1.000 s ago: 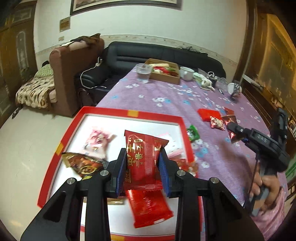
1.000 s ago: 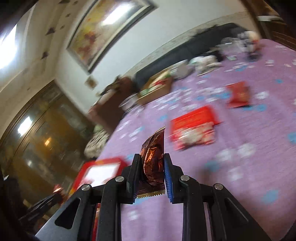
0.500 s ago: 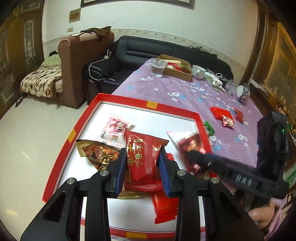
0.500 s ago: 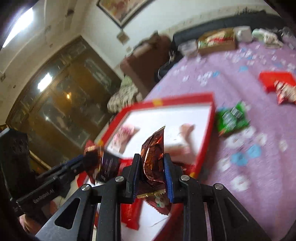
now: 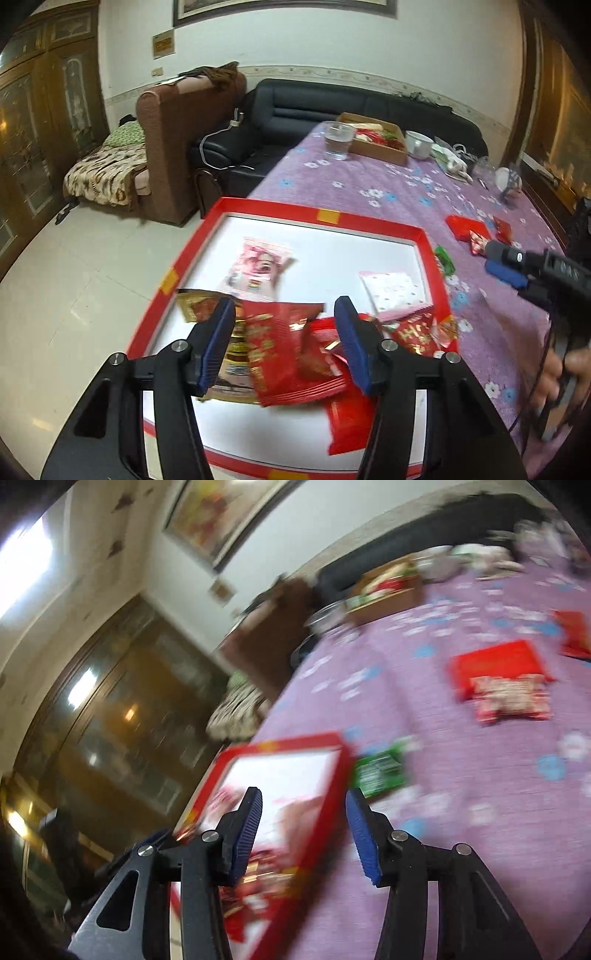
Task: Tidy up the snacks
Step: 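Move both open tools back over the remaining snacks on the table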
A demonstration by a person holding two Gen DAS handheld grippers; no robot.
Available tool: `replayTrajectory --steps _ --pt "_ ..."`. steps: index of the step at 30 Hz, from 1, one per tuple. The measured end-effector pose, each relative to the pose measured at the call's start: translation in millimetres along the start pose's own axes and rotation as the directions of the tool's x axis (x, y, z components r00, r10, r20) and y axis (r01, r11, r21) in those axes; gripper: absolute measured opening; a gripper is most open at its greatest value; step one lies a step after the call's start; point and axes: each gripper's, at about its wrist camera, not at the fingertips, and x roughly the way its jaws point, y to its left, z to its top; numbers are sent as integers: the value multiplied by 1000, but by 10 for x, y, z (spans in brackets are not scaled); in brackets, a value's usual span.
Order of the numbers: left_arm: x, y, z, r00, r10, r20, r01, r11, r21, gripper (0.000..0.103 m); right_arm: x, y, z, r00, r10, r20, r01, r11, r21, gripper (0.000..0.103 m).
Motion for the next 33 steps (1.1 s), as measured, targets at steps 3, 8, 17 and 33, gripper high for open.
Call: replayTrajectory --steps 3,8,17,33 --pt "32 -117 -8 1000 -11 -16 12 999 29 55 -146 -353 117 997 -65 41 63 996 58 49" --pt "45 -276 6 999 -36 -30 38 997 63 55 -306 -740 264 984 -169 56 162 980 112 50" --pt "88 -448 5 997 -46 -54 51 994 92 55 -352 -930 353 977 -198 72 187 972 140 50" --pt "9 -730 -66 1000 -3 -18 6 987 160 56 -408 -893 275 976 -193 104 183 978 103 52"
